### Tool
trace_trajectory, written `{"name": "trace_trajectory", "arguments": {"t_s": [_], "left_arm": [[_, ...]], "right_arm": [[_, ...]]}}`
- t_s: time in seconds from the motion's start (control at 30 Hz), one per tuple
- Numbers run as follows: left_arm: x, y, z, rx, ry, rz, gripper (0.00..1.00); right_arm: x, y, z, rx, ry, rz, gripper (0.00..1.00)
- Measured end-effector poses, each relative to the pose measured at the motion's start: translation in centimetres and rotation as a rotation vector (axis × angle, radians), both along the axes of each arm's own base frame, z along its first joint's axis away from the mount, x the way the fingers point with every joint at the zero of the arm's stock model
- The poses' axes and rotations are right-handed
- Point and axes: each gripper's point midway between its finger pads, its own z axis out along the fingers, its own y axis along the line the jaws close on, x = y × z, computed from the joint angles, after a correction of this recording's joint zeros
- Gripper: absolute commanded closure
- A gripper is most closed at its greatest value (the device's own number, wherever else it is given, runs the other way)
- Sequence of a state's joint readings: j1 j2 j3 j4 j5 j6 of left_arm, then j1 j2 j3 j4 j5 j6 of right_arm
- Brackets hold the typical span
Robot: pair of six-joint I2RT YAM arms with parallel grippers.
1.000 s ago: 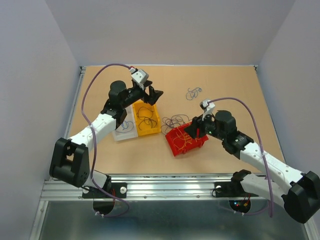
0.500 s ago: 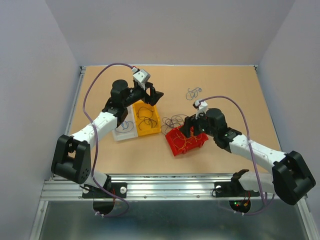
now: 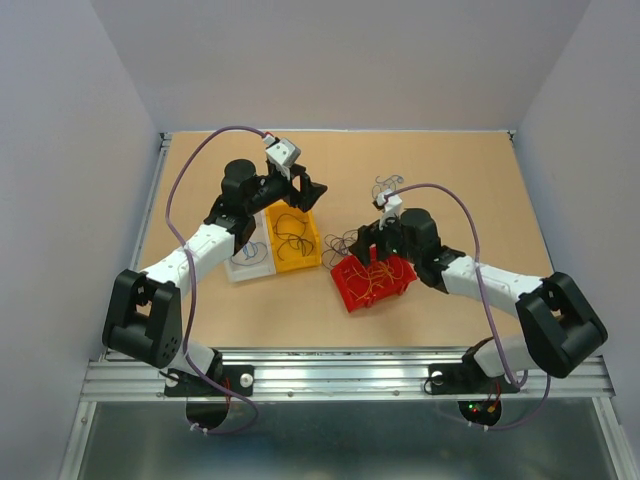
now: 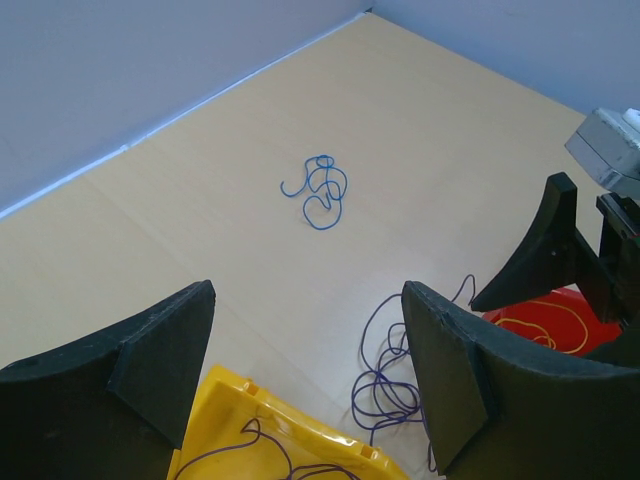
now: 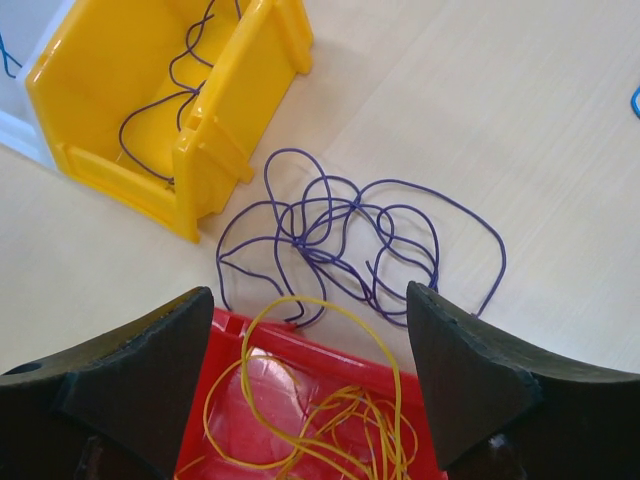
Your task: Untangle the cables
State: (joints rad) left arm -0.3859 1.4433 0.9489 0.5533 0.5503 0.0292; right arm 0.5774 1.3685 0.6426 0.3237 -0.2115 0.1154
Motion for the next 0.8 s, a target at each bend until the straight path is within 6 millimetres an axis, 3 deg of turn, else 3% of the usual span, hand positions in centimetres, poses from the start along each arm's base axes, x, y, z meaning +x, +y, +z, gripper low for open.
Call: {"name": "trace_trajectory", "arguments": {"t_s": [0.13,0.2,0.37,0.47,0.6,0.67,0.77,0.8], "left_arm": [[0.0,0.0,0.0,0.000,0.001,0.000,0.13],[0.0,0.0,0.0,0.000,0.001,0.000,0.13],[0.0,0.0,0.0,0.001,0.001,0.000,0.13],[0.0,0.0,0.0,0.002,0.000,-0.001,0.13],[0.0,0.0,-0.1,0.005,0.001,-0.002,0.13],[0.0,0.0,-0.1,0.006,0.000,-0.002,0.13],[0.0,0.0,-0.1,0.006,-0.001,-0.003,0.13],[0.0,0.0,-0.1,0.006,-0.001,-0.003,0.13]], "right_arm": [[1.0,0.7,-0.2,-0.010,0.006,0.004,0.22],[1.3,1.0,-0.5,-0.012,0.016,0.014,0.31],[1.2,1.8,-0.9,-0.011,0.047,0.049,0.41],[0.8,1.9,-1.0,-0.008,0.059,0.065,0.53],[0.0,2.0,0.3,0.014,0.054,0.093,0.74],[-0.4,2.2,1.7,0.041,0.034,0.107,0.78],[-1.0,2.2,4.2,0.082,-0.010,0.129,0.77],[-1.4,2.1,4.6,0.090,-0.021,0.135,0.52]]}}
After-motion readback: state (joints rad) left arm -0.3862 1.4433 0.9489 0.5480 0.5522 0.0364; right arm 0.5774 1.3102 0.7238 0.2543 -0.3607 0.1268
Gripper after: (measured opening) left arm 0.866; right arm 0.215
